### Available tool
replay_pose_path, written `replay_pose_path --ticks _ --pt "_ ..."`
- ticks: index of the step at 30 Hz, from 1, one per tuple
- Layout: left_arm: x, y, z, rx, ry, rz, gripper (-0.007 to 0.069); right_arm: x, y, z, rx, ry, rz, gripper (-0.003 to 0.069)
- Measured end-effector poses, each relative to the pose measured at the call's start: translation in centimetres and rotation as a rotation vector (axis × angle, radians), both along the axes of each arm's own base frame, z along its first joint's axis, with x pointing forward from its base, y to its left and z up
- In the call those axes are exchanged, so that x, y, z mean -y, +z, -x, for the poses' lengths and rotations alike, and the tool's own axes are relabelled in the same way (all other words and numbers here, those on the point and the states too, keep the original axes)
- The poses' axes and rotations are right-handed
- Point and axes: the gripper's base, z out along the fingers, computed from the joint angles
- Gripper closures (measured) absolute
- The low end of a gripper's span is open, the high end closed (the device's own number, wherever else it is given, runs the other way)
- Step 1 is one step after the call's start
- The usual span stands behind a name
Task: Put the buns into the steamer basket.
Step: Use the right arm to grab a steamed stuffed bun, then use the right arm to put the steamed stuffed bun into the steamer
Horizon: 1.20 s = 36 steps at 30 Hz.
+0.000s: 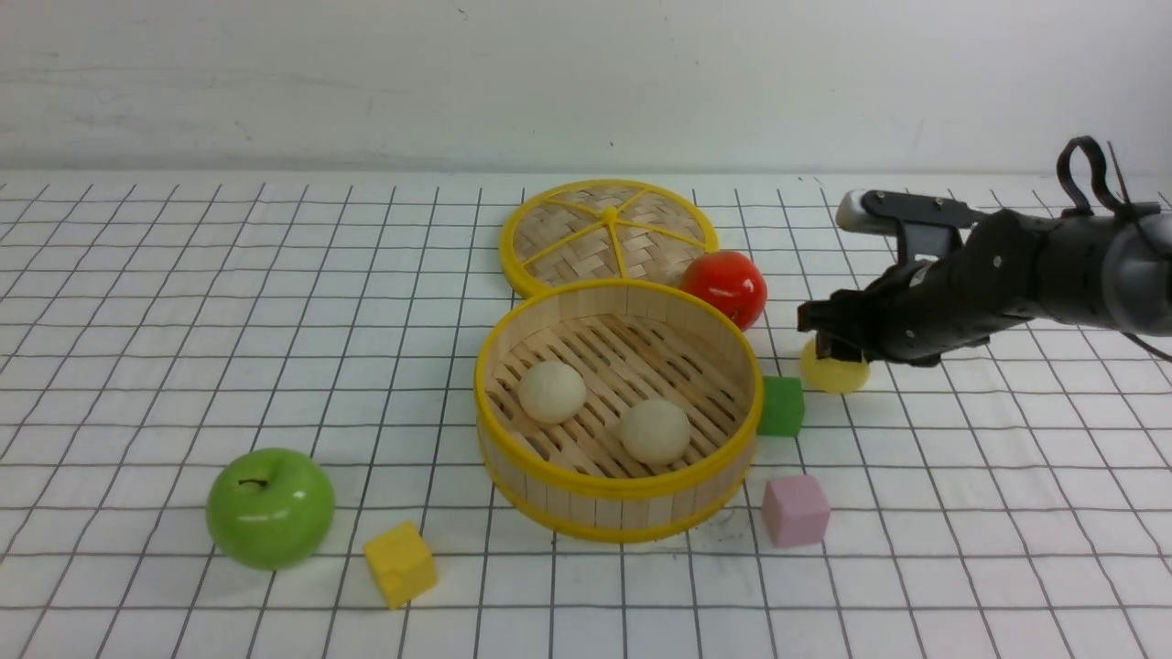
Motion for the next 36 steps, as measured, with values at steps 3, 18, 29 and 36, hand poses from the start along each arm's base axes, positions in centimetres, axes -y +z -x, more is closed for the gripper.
replay_pose_path --ticks 3,18,29,36 --pt "0.0 0.0 0.0 0.0 0.0 0.0 0.0501 0.0 -0.2 0.0 -0.003 0.0 0.001 0.0367" --pt "0.0 0.0 0.0 0.0 0.0 0.0 0.0501 -0.9 5.5 -1.2 0.02 0.028 -0.073 0.0654" --pt "0.0 0.0 0.0 0.0 0.0 0.0 0.0501 -8.4 8.0 1.3 -0.01 0.245 -0.148 0.0653" --pt "0.0 0.0 0.0 0.0 0.0 0.0 0.0501 -11.0 4.9 1.6 -0.069 0.32 -0.111 0.0607"
